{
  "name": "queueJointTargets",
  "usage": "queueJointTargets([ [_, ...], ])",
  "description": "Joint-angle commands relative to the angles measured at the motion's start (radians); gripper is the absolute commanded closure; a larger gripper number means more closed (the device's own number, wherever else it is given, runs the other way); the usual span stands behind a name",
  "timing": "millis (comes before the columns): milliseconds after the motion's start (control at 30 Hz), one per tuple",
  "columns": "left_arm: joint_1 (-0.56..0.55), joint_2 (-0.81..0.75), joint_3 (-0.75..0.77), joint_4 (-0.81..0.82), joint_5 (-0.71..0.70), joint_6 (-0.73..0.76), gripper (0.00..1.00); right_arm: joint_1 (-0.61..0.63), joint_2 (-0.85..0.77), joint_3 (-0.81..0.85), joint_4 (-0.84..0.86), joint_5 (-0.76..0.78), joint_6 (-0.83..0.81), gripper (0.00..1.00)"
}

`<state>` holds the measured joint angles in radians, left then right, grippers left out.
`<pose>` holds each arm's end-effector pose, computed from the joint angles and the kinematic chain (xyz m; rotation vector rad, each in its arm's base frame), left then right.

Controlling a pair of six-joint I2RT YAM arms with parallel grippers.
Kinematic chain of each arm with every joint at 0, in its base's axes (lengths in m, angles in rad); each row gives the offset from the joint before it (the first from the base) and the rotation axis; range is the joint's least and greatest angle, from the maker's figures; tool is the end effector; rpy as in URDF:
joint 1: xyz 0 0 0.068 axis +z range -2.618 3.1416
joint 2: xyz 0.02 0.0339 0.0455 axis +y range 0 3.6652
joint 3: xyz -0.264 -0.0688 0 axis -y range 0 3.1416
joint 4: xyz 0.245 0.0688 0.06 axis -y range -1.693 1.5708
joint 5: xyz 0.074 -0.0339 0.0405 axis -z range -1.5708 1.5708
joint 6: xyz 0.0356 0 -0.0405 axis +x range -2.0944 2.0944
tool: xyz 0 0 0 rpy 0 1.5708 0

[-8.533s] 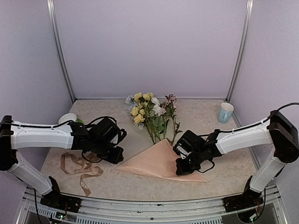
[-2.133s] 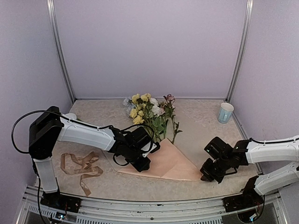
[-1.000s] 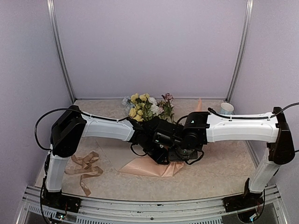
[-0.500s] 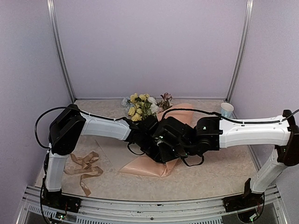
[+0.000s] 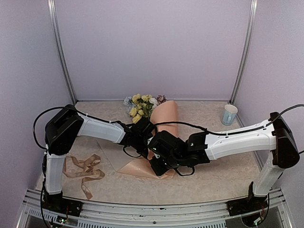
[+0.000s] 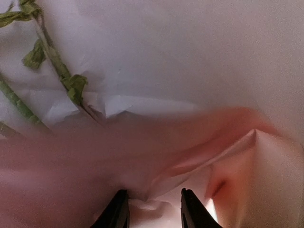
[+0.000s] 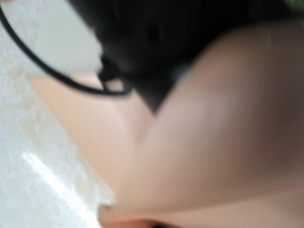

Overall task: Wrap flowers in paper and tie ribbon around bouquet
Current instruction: Fold the one-fourth-folded wrapping paper at the center of the board.

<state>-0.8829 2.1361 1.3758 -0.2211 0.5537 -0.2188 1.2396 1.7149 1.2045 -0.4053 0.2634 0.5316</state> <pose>0.2638 -0.3505 0.1244 1.1081 2.4941 -1.0903 0.1281 0.3441 0.2215 -0.7592 2.3782 0.4471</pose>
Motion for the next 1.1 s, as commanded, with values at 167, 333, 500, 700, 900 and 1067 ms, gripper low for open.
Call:
queueJointTargets([
  [167,0.079,-0.185,-0.12,0.107,-0.047,-0.072,0.5,-0.006,0.05,-0.024,0.049,0.021,-0.063,1.0],
  [333,0.15,-0.335,-0.218,0.219,-0.049,-0.177,0.46,-0.006,0.087,-0.012,0.025,0.039,-0.067,1.0],
  [500,0.22,-0.531,-0.398,0.416,-0.029,-0.262,0.34,-0.006,0.084,-0.018,0.057,0.033,-0.067,1.0],
  [700,0.243,-0.578,-0.525,0.547,0.086,-0.352,0.23,-0.008,0.111,0.008,0.056,0.029,-0.106,1.0],
  [900,0.311,-0.692,-0.743,0.86,0.107,-0.554,0.22,-0.009,0.114,0.011,0.058,0.022,-0.108,1.0],
  [1067,0.307,-0.823,-0.79,0.779,0.006,-0.462,0.26,-0.011,0.114,0.013,0.063,0.024,-0.113,1.0],
])
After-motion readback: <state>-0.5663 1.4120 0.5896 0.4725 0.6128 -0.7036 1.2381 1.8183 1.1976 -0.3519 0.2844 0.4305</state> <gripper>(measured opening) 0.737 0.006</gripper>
